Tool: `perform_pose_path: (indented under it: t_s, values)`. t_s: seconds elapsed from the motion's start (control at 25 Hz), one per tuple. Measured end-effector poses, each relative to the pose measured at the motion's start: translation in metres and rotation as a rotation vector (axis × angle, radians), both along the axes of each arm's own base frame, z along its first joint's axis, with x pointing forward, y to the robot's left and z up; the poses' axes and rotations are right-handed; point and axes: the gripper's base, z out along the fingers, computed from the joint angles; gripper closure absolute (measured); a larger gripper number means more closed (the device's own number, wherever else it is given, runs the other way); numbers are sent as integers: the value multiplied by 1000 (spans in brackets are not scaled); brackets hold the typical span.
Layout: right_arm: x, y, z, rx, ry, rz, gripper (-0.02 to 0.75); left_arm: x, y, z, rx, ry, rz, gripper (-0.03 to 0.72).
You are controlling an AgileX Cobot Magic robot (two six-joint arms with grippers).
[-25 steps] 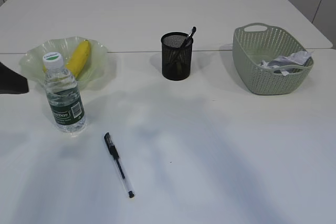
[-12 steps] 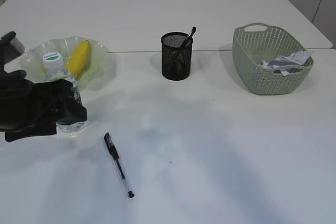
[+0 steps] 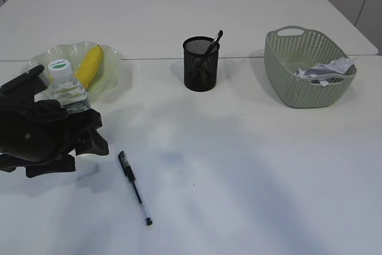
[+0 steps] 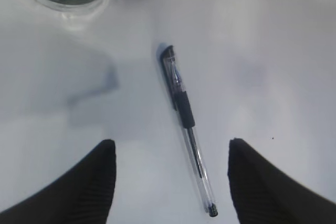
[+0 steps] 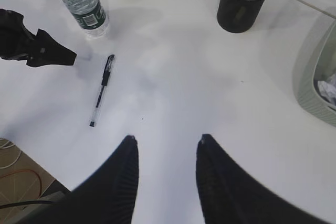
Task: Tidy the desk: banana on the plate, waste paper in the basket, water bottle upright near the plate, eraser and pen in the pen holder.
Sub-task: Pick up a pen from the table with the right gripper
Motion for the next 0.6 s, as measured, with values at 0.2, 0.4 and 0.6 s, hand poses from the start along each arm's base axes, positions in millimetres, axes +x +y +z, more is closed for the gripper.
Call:
perform_pose_path:
  t_s: [0.2,0.4,0.6]
  values:
    - [0,0,0,2,1,1,454,5,-4,-8,-3,26,12,210]
    - [0,1,0,9,4,4,454,10,-29,-6,-22,18,-37,210]
    - [-1,1,0,14,6,6,455,13,-36,-16,5,41,-73,210]
